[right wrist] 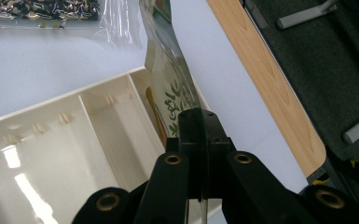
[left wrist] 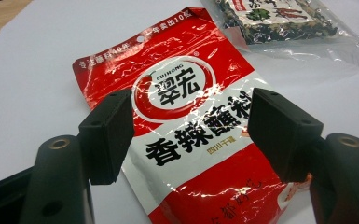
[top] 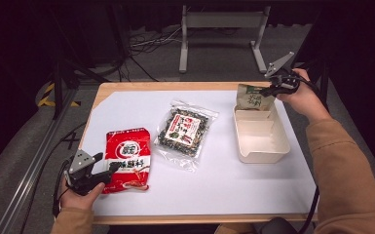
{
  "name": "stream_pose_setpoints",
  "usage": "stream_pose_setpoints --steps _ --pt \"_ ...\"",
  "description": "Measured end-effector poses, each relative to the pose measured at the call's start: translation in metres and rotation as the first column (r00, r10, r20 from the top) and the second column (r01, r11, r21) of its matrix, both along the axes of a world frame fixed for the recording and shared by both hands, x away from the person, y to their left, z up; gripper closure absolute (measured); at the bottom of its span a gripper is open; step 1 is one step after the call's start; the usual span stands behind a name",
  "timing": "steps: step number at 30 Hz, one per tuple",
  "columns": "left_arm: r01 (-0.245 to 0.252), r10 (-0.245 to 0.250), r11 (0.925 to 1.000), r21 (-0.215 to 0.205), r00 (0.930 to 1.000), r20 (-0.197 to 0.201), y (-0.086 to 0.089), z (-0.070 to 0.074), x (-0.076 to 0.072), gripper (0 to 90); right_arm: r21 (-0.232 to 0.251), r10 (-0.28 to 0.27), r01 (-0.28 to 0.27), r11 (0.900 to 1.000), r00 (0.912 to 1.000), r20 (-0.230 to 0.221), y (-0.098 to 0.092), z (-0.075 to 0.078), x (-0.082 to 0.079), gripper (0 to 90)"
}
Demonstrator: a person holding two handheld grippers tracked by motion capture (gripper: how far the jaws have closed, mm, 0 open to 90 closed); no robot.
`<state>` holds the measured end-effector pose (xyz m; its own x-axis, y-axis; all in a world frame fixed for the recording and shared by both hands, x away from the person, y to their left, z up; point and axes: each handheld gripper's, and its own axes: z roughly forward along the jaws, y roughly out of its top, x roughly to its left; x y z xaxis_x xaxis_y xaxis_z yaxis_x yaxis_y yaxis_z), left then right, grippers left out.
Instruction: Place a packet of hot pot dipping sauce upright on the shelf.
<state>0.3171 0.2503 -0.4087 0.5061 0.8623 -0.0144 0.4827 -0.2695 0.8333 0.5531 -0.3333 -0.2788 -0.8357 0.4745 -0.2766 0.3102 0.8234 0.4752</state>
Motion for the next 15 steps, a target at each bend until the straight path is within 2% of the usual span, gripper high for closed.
stream_pose_setpoints --steps 5,9,11,13,15 --pt "0.005 -0.005 1.0 -0.002 1.0 0.0 -0.0002 0.0003 0.0007 32.0 0.002 -0.011 0.011 1.0 0.9999 -0.004 0.0003 0.0001 -0.0003 84.6" --pt "0.011 -0.011 0.9999 0.001 0.9999 -0.004 -0.0012 0.0002 0.0015 31.9 0.024 -0.037 0.037 0.999 0.9993 0.004 -0.0017 -0.0001 -0.0012 70.5" --pt "0.012 -0.012 0.9999 0.0 0.9999 -0.003 -0.0017 0.0001 0.0019 31.9 0.034 -0.059 0.059 0.998 0.9982 0.008 -0.0033 -0.0003 -0.0013 60.6" --pt "0.014 -0.014 0.9999 0.0 0.9999 -0.001 -0.002 0.0 0.0026 31.9 0.057 -0.085 0.083 0.995 0.9959 0.031 -0.0053 0.001 -0.0015 50.1" --pt "0.014 -0.014 0.9999 0.002 0.9999 -0.002 -0.0022 0.0002 0.003 31.7 0.077 -0.101 0.098 0.992 0.994 0.041 -0.0072 0.0032 -0.0028 46.5"
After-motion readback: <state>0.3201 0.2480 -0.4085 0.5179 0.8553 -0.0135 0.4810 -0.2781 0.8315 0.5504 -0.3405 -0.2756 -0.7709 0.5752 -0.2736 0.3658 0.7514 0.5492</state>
